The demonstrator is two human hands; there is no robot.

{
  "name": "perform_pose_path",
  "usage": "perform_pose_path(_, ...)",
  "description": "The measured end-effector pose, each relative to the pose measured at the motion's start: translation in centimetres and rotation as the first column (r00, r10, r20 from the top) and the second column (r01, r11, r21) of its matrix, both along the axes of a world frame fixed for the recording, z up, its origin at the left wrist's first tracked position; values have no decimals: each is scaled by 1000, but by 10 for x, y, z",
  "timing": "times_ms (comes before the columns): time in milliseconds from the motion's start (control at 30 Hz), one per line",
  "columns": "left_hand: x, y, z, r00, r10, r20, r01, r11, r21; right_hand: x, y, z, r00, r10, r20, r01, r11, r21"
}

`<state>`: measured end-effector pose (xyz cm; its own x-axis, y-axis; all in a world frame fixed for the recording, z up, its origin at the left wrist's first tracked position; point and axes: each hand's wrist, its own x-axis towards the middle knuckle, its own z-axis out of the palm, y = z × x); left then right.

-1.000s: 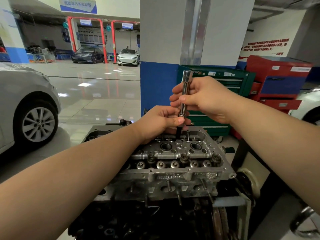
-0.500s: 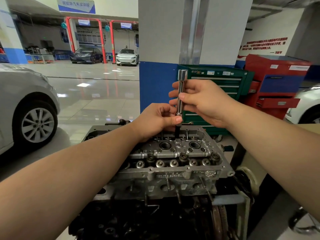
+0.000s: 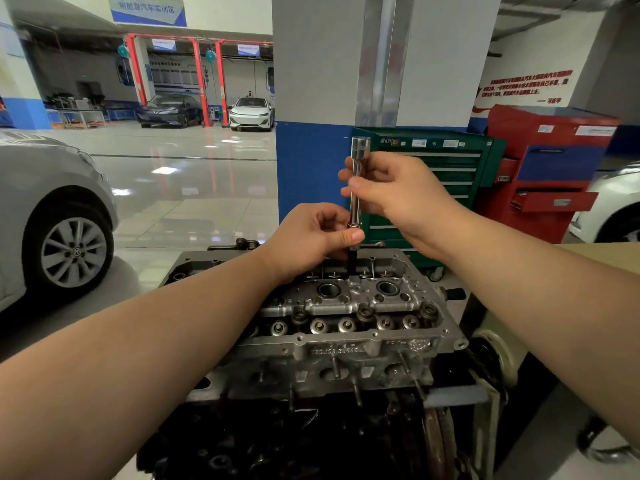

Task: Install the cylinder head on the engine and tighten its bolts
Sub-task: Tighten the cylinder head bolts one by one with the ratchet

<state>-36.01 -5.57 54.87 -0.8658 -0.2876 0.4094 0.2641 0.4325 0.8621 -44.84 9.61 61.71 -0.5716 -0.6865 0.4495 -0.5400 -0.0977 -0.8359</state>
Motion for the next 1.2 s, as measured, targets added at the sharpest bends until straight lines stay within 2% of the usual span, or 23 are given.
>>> perform_pose_path(67, 1, 0, -1, 999, -49, 7, 48, 999, 20, -3, 2, -1, 987, 115, 112, -113, 993, -27)
perform_pose_path(133, 1, 0, -1, 997, -81, 9, 81, 996, 38, -5, 4, -1, 991, 105, 85, -104, 994, -19)
perform_pose_path(233, 3, 4, 0, 997, -73, 7, 73, 996, 50, -4, 4, -1, 999, 4, 37, -3, 999, -43)
perform_pose_path(400, -1, 4, 1, 999, 50, -2, -50, 996, -68, 5, -4, -6, 965, -221, -138, 209, 973, -99)
perform_pose_path(467, -2, 4, 0, 999, 46, 0, -46, 997, -67, 6, -7, -8, 952, -269, -148, 252, 960, -121)
perform_pose_path(567, -1, 3, 0, 1000, -6, -18, 5, 996, -87, 5, -4, -5, 985, -155, -80, 145, 983, -116)
perform_pose_path(667, -1, -2, -1, 997, -71, -21, 71, 997, -5, 2, 0, -4, 1000, 10, 2, -10, 998, -65)
perform_pose_path(767, -3, -5, -5, 994, -108, -1, 108, 994, 31, -1, 1, 0, 999, 44, 27, -43, 999, -18)
perform_pose_path(867, -2, -3, -5, 982, -185, 31, 180, 977, 118, 0, 1, 5, 998, -65, 2, 65, 998, 5)
perform_pose_path(967, -3, -1, -3, 993, -113, 34, 111, 992, 62, 5, -1, 4, 947, -290, -139, 290, 957, -20)
perform_pose_path(1033, -5, -1, -2, 996, -83, 17, 82, 995, 60, 8, -2, 2, 918, -348, -191, 346, 937, -46)
perform_pose_path(1133, -5, -2, -2, 998, -69, -8, 69, 996, 47, 6, -1, 3, 953, -258, -158, 260, 966, -9)
perform_pose_path(1200, -4, -1, -2, 995, -102, -11, 102, 993, 51, 3, 2, 5, 992, -114, -53, 115, 993, 11)
